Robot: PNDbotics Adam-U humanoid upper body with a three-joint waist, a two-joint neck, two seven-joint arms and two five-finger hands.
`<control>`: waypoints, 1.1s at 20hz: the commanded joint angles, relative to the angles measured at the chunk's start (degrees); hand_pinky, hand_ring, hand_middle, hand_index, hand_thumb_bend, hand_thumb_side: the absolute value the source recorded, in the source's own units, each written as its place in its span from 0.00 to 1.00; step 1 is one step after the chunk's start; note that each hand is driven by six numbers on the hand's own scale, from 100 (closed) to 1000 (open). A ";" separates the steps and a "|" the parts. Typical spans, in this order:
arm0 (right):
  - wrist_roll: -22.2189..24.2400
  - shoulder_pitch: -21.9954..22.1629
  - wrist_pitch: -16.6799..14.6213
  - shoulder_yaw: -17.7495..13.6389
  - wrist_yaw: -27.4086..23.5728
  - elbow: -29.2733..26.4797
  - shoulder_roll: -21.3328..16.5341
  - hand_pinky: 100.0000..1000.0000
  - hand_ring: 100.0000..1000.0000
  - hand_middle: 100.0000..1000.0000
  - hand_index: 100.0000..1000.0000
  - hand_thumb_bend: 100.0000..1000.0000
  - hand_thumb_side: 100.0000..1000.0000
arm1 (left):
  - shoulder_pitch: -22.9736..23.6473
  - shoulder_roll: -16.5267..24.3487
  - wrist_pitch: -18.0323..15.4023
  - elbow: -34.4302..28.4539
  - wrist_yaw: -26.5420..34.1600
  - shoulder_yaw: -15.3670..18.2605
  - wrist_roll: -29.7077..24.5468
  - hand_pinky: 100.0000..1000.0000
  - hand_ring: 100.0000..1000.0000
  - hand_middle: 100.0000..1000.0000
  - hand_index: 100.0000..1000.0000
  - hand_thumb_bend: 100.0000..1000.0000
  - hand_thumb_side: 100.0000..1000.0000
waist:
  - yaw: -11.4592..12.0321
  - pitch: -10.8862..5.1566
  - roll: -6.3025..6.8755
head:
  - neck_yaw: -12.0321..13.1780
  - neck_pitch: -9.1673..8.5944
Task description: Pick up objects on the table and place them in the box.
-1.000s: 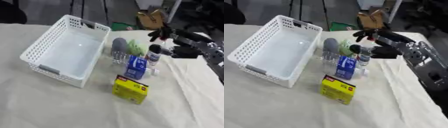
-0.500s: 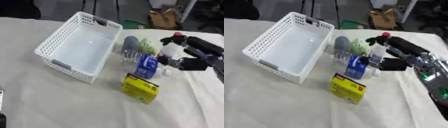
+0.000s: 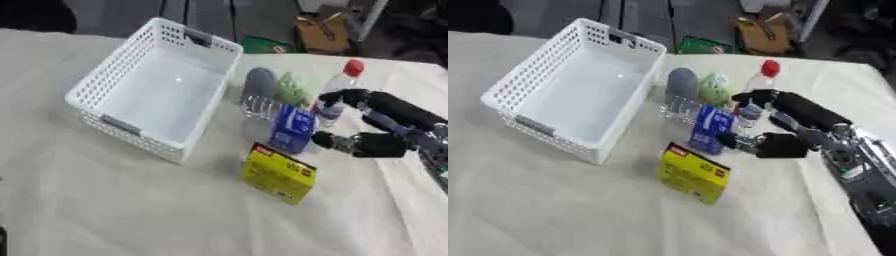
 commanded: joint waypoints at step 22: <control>-2.01 2.82 -1.15 -1.36 1.88 -4.31 1.85 0.91 0.95 0.77 0.93 0.59 0.98 | -1.61 2.43 0.91 -1.04 1.08 -0.99 -0.55 0.79 0.77 0.75 0.76 0.00 0.69 | 0.00 -0.54 -0.16 | -1.87 -0.54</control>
